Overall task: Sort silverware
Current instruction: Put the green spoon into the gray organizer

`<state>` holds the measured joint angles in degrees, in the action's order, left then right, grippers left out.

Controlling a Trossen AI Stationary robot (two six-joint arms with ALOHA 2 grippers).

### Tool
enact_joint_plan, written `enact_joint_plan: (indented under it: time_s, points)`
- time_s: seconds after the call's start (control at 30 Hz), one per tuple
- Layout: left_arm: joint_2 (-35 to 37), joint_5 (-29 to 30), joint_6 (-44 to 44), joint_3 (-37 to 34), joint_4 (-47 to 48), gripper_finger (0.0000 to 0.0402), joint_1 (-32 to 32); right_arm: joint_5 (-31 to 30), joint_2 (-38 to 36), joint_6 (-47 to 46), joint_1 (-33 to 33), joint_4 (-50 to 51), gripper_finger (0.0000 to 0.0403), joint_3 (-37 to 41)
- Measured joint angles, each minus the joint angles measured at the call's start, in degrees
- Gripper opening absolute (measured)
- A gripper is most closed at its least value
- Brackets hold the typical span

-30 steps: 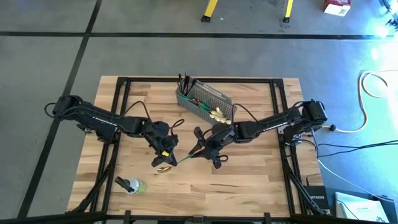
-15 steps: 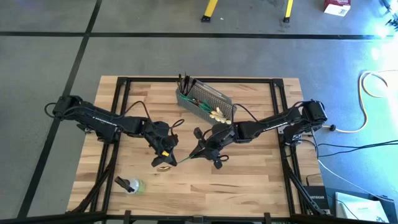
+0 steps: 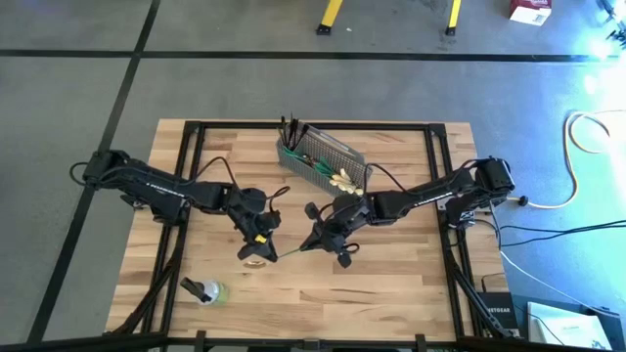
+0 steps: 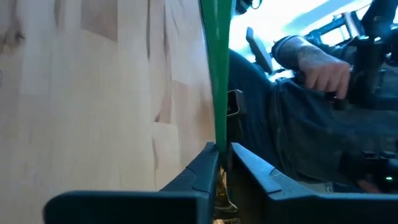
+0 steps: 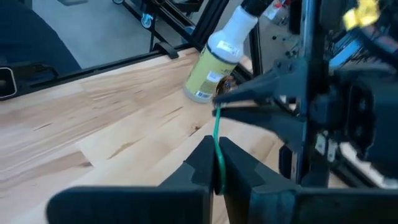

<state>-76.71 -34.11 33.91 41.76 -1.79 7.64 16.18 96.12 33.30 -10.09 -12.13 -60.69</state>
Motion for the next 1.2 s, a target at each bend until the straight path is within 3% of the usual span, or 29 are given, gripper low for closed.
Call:
enact_joint_plan:
  time_s: [0.07, 0.2, 0.43, 0.57, 0.63, 0.77, 0.87, 1.03, 1.2]
  points:
    - [0.01, -1.12, 0.52, 0.08, -1.18, 0.0046, -0.47, 0.99, -0.04, -1.46, 0.0, 2.97, 0.0, -0.61]
    - [0.11, -2.08, -1.36, 1.94, -1.27, 0.0089, -1.58, 2.42, -0.02, -2.91, -0.23, 18.3, 0.0, -5.82]
    - [1.68, -4.55, -4.37, 8.21, 0.2, 0.0145, -4.58, 1.66, -0.02, -6.02, -1.14, 38.65, 0.0, -19.21]
    - [7.23, -3.28, -10.11, 11.65, 9.88, 0.015, -4.71, 0.81, -0.02, -7.59, -0.16, 53.97, 0.0, -29.99]
    - [11.21, 3.12, -13.88, 12.64, 17.99, 0.015, -4.79, -0.86, -0.02, -8.43, 0.57, 58.4, 0.0, -35.45]
    - [19.97, 23.6, -19.35, 13.0, 29.87, 0.015, -5.47, -3.58, -0.02, -10.57, 3.76, 64.41, 0.0, -46.92]
    - [25.07, 35.86, -19.47, 13.0, 32.94, 0.015, -5.42, -6.84, 0.39, -13.8, 7.79, 69.72, 0.0, -54.51]
    - [28.34, 52.59, -18.95, 13.0, 35.9, 0.015, -6.43, -8.25, 0.52, -19.92, 16.8, 73.2, 0.0, -59.56]
    - [25.73, 60.28, -16.81, 13.0, 46.0, 0.015, -12.85, -8.15, 1.89, -22.61, 24.97, 77.58, 0.0, -59.53]
